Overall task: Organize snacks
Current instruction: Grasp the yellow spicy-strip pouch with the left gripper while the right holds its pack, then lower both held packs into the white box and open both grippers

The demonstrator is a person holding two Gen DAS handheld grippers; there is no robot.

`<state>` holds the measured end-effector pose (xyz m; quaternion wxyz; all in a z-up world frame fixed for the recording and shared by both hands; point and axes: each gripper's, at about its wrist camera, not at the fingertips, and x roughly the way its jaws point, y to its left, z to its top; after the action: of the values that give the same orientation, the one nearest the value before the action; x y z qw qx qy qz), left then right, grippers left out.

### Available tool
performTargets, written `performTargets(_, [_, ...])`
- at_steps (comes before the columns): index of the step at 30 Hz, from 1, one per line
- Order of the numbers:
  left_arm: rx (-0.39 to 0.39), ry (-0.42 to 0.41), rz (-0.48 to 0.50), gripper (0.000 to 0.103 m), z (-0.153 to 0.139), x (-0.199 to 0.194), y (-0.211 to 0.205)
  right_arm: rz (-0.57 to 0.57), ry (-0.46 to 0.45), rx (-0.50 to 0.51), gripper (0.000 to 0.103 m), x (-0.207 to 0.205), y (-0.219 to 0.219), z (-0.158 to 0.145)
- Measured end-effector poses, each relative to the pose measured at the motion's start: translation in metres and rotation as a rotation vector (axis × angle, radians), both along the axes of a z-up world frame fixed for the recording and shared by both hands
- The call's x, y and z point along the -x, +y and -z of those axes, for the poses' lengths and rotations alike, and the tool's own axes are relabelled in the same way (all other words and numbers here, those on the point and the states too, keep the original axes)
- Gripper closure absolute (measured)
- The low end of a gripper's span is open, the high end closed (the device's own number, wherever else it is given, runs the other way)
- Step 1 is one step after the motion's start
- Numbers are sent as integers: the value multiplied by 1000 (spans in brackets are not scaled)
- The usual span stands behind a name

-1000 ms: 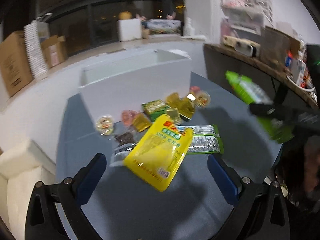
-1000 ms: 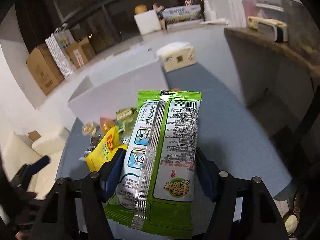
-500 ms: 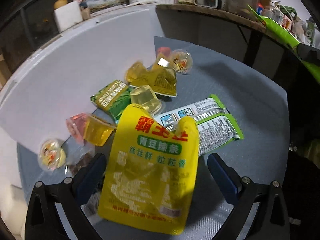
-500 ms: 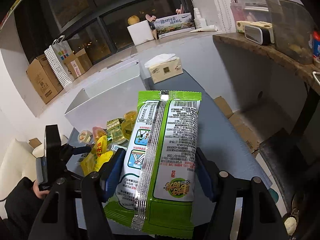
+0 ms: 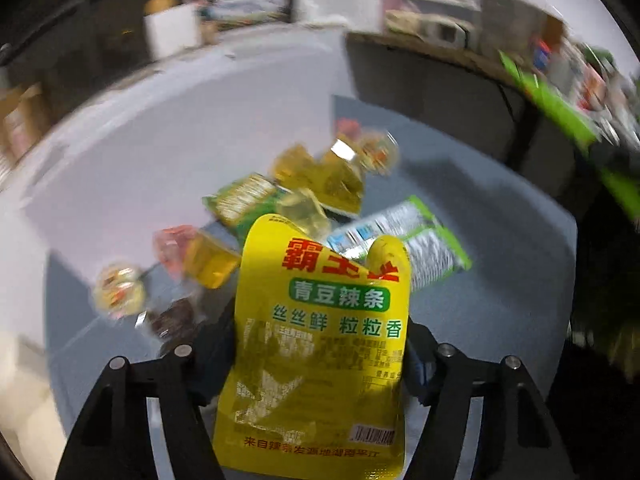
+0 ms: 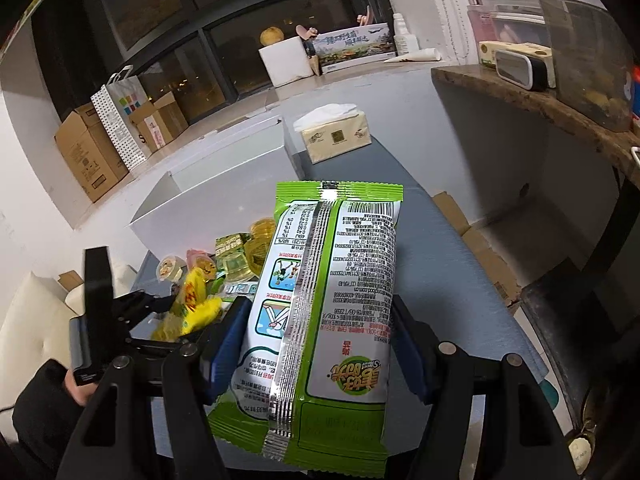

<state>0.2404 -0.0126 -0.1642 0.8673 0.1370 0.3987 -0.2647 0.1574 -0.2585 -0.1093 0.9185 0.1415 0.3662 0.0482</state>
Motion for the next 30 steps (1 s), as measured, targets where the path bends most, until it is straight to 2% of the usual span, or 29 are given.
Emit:
performTargets(4, [60,-51,-229,29,-30,23,9,-32,-6,3,31,-5,8,1])
performTargets(8, [193,-31,-435,29,-52,40,25,-102,-26,7,31,-20,21,0])
performTargets(11, [195,-63,-522,29,-65,43,34,-177,-54,36,31,-36,36,-6])
performTargets(15, [189,-111,-555,29,-84,34,43,-254,-87,61,31,-61,51,-16])
performTargets(18, [215,-123,-573,29,-98,12,53,-295,-117,50,31,-86,60,-24])
performTargets(20, [215,-145,-585,29,-107,-10,57,-323,-124,58,31,-116,68,-32])
performTargets(24, [217,-133,-619,29,-119,-63,60,-357,-136,124,31,-165,87,-42])
performTargets(30, [175,-159,-632,29,-138,-129,64,-373,-112,184,31,-238,111,-55])
